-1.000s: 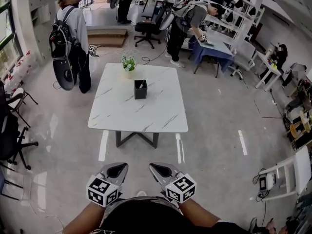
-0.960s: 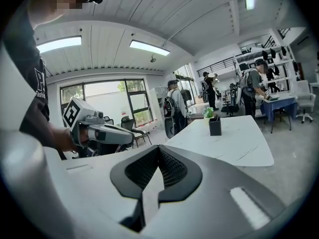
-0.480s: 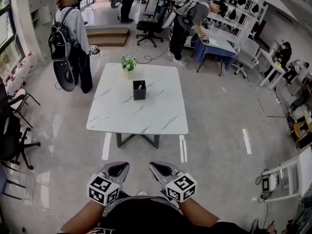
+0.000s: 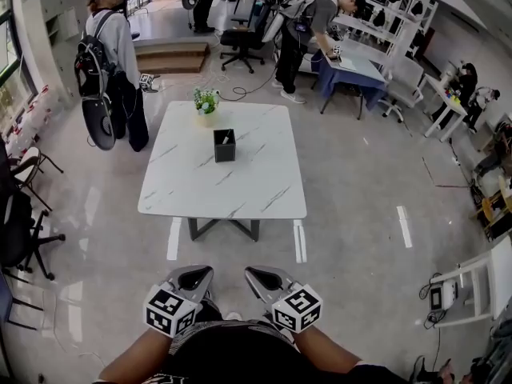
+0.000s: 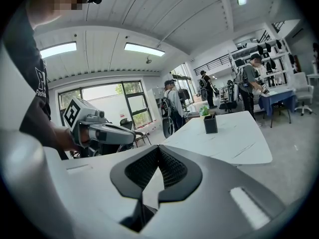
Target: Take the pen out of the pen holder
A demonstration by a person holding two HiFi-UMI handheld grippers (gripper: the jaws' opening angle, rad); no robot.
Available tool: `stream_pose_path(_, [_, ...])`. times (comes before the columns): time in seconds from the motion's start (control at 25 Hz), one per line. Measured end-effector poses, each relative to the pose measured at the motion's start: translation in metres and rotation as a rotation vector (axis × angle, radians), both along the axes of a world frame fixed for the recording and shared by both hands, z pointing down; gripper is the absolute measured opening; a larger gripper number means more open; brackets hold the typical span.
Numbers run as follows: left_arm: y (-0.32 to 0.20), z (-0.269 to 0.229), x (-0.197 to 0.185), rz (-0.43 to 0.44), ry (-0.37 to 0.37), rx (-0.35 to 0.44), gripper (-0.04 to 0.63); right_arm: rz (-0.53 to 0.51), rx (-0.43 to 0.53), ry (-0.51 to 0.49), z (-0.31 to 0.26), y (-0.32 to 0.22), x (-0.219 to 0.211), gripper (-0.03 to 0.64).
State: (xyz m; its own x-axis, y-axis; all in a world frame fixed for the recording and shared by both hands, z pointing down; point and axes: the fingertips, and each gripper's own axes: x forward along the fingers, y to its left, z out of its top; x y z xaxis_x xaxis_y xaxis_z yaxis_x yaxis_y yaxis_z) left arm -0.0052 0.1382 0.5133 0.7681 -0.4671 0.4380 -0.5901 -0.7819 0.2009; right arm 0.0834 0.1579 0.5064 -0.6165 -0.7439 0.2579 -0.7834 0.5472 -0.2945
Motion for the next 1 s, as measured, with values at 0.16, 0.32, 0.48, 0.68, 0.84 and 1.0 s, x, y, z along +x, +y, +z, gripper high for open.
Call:
stream_pose_path(0.16, [-0.007,0.007,0.001,0.001,0.005,-0.002,0.057,0.008,0.002,0.006,0.005,-0.005,0.002,0.000])
stream_pose_path(0.32, [-0.018,0.002,0.006,0.001,0.017,0.001,0.057,0.013,-0.003,0.013,0.003,-0.009,0.006,0.000])
stream_pose_path(0.48, [-0.031,0.001,0.010,0.006,0.031,0.001,0.057,0.023,-0.028,0.017,0.010,-0.019,0.008,0.000])
stream_pose_path(0.68, [-0.049,0.013,0.005,0.001,0.019,-0.019,0.057,0.012,-0.042,0.019,0.017,-0.040,0.003,0.000])
stream_pose_path(0.84, [-0.076,0.015,0.002,-0.010,0.022,-0.024,0.057,0.017,-0.046,0.023,0.018,-0.067,0.005,0.000])
stream_pose_path(1.0, [-0.111,0.011,0.001,-0.011,0.027,-0.014,0.057,0.031,-0.041,0.029,0.014,-0.101,0.009,0.000])
